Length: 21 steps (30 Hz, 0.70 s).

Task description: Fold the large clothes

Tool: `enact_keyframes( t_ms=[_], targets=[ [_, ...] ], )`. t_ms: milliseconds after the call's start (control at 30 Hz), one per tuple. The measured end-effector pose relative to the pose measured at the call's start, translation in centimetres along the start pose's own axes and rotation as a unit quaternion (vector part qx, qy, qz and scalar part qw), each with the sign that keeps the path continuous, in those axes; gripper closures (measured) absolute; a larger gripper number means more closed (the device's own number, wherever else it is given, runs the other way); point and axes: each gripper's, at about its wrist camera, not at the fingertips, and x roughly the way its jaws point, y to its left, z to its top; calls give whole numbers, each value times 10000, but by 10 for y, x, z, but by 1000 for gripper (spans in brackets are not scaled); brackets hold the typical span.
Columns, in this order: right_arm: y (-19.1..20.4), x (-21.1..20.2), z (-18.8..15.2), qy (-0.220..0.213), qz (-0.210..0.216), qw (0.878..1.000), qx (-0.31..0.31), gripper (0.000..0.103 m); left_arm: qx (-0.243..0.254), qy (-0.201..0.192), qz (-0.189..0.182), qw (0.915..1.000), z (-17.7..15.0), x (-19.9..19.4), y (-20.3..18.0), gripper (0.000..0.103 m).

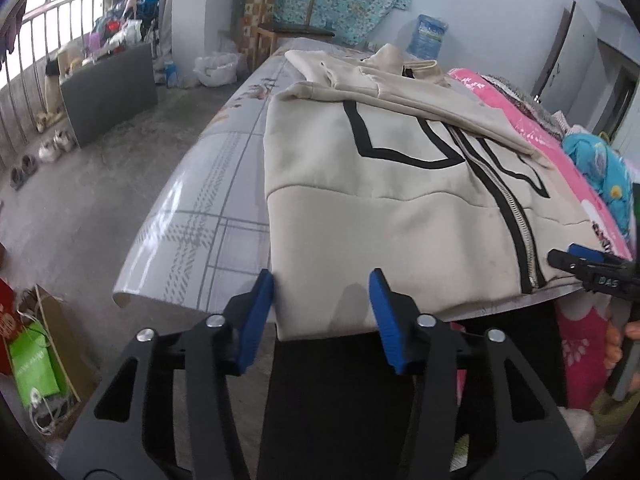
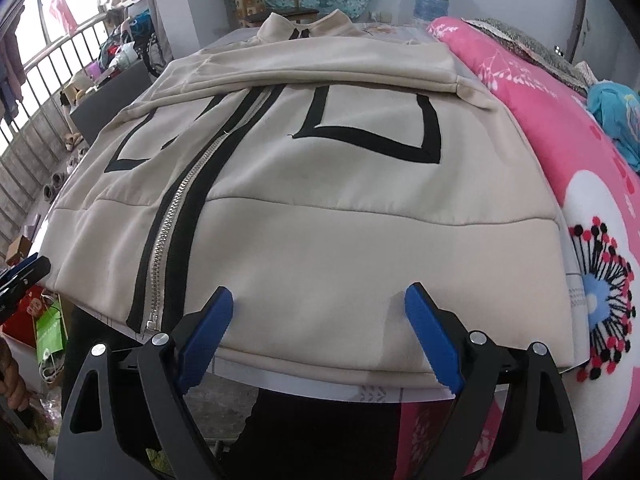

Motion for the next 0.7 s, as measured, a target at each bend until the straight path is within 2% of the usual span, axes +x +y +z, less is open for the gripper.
enact_keyframes(
  t_ms=[267, 433, 567, 700],
  targets=[
    [1, 2, 1, -27, -15, 10000, -76, 18, -469, 128, -383, 9981, -6, 5, 10, 62],
    [1, 2, 0, -61, -5, 9999, -83, 17, -612, -164, -996, 9930, 0, -9, 9, 64],
    [1, 3, 0, -80, -5, 9999, -90, 17, -858, -253, -1294, 9876, 5, -6, 10, 64],
    [2, 3, 0, -84, -3, 9999, -88, 17, -1041, -221, -1106, 9882, 10, 6, 10, 64]
  ],
)
